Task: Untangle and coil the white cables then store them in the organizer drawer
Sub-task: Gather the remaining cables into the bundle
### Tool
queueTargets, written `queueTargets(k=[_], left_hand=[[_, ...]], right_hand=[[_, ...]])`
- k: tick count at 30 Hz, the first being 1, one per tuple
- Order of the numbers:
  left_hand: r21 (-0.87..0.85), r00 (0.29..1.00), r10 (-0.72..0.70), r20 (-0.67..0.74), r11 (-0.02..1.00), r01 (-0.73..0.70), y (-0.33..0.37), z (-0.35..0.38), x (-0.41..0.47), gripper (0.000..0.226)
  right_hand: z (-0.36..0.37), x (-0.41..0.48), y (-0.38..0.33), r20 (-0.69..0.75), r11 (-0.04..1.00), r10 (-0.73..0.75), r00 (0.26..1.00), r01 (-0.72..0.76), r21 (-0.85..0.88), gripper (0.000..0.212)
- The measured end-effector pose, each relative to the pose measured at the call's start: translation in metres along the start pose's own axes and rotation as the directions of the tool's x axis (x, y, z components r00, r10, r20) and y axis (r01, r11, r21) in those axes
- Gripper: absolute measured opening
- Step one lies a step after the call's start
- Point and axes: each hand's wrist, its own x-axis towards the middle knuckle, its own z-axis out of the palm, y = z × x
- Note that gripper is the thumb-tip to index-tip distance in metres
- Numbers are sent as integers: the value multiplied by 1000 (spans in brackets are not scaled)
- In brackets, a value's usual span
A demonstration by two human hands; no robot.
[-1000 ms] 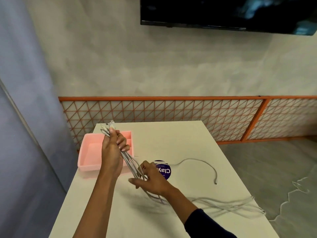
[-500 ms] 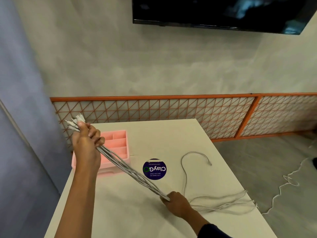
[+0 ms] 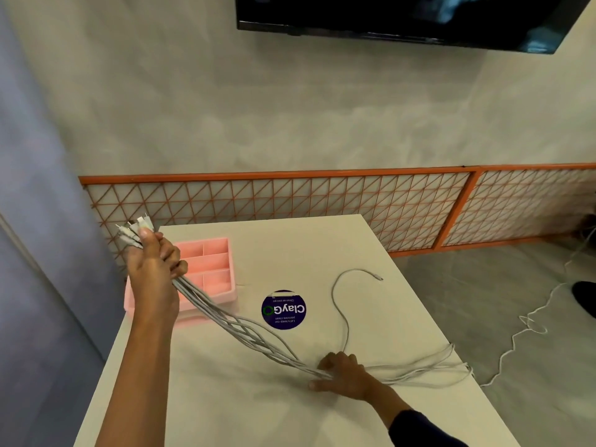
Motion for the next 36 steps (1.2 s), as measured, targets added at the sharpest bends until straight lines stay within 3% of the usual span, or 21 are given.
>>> queueTargets(k=[2, 3, 5, 6, 9, 12, 13, 15, 17, 20, 22, 25, 28, 30, 36], left_hand=[[3, 1000, -4, 6, 1000, 4, -1, -1, 0, 32], [6, 1000, -9, 11, 1000, 9, -1, -2, 0, 32], [14, 1000, -16, 11, 1000, 16, -1, -4, 0, 33], [18, 1000, -17, 11, 1000, 16, 0, -5, 1, 33], [22, 1000, -10, 13, 1000, 10, 4, -7, 0, 33], [33, 1000, -4, 10, 999, 4, 7, -7, -2, 33], [40, 1000, -5, 8, 999, 4, 7, -8, -3, 33], [52, 1000, -6, 5, 999, 5, 6, -9, -4, 31], [75, 1000, 1, 19, 997, -3, 5, -9, -5, 31], [121, 999, 10, 49, 992, -16, 2, -8, -6, 30], [133, 997, 9, 70, 991, -19, -2, -3, -7, 30], [141, 996, -2, 86, 990, -10, -6, 2, -9, 30], [118, 996, -1, 93, 993, -10, -6, 4, -8, 30], [113, 994, -4, 107, 994, -8, -6, 7, -7, 30], [100, 990, -15, 142, 995, 1, -10, 11, -9, 30]], right_hand=[[-3, -1, 2, -33, 986, -9, 999, 14, 169, 73], [-3, 2, 6, -124, 963, 14, 992, 20, 269, 73], [-3, 15, 13, -323, 926, 143, 936, -11, 378, 64], [-3, 24, 16, -350, 919, 216, 911, -69, 388, 55], [-5, 56, 27, -301, 916, 360, 883, -273, 295, 35], [-2, 79, 32, -250, 929, 321, 913, -254, 268, 36], [1, 83, 32, -249, 901, 330, 911, -225, 372, 32], [2, 80, 29, -231, 692, 420, 878, -144, 708, 25], [-6, 70, 25, -220, 424, 498, 839, -14, 905, 22], [-27, 59, 15, -120, 56, 512, 851, 106, 993, 17], [-40, 51, 12, -106, -75, 476, 873, 161, 984, 26], [-58, 44, 15, -195, -105, 473, 859, 274, 956, 33], [-73, 33, 19, -231, -205, 578, 783, 413, 887, 34], [-81, 24, 28, -253, -220, 666, 701, 510, 832, 35], [-89, 7, 61, -282, -103, 866, 413, 699, 707, 42]])
